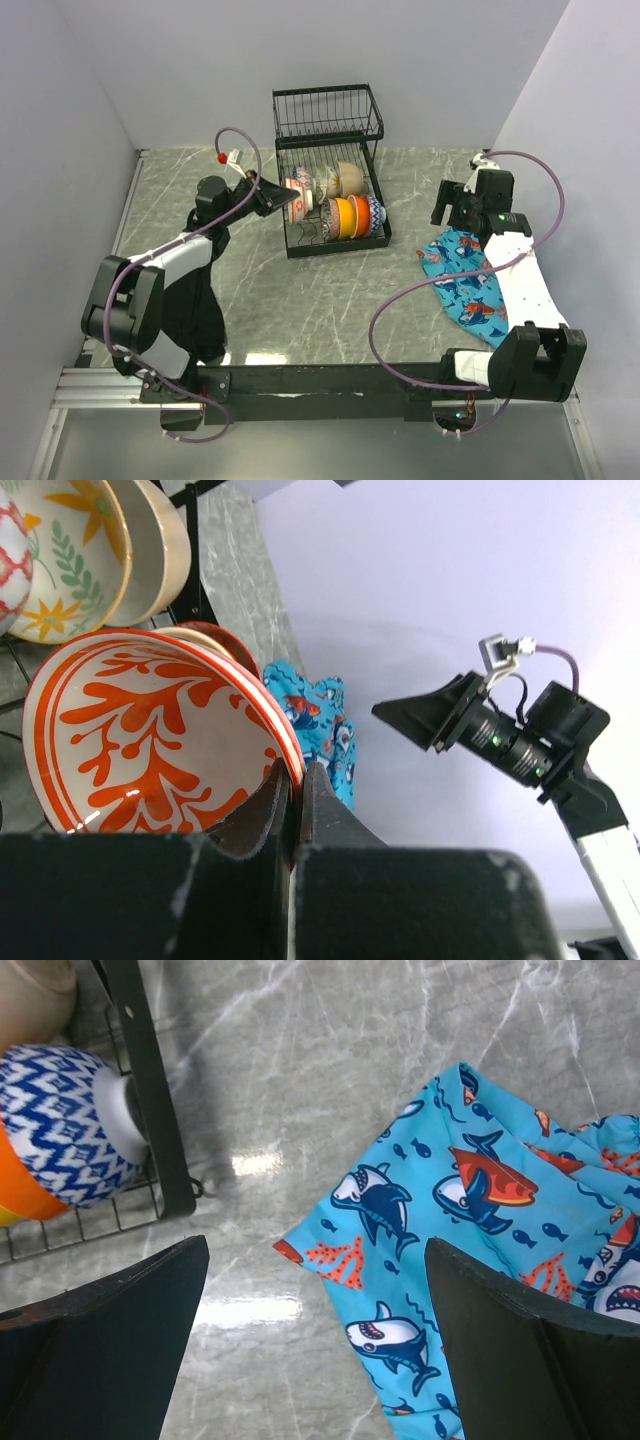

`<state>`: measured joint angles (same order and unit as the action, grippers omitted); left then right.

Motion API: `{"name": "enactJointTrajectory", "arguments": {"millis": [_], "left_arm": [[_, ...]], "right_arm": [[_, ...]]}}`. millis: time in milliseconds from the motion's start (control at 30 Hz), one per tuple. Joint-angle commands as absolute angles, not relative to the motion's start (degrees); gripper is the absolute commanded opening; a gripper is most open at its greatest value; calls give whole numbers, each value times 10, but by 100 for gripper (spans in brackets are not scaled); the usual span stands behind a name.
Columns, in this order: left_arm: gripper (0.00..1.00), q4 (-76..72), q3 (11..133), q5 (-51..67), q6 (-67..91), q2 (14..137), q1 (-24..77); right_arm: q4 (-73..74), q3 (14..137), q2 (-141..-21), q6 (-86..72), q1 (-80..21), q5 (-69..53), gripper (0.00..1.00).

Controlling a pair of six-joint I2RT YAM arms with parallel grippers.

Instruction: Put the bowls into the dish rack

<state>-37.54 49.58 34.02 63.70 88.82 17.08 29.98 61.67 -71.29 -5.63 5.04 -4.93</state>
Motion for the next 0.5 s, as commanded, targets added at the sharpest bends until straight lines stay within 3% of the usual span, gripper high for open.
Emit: {"name": "enactJointTrajectory", "arguments": {"millis": [0, 467], "left_arm": [[1, -496, 486, 320, 687, 898, 174], [1, -548, 475, 296, 720, 955, 185]], "right_arm": [[290, 606, -694, -26, 56, -31, 97], [297, 622, -724, -5, 58, -25, 97]]}}
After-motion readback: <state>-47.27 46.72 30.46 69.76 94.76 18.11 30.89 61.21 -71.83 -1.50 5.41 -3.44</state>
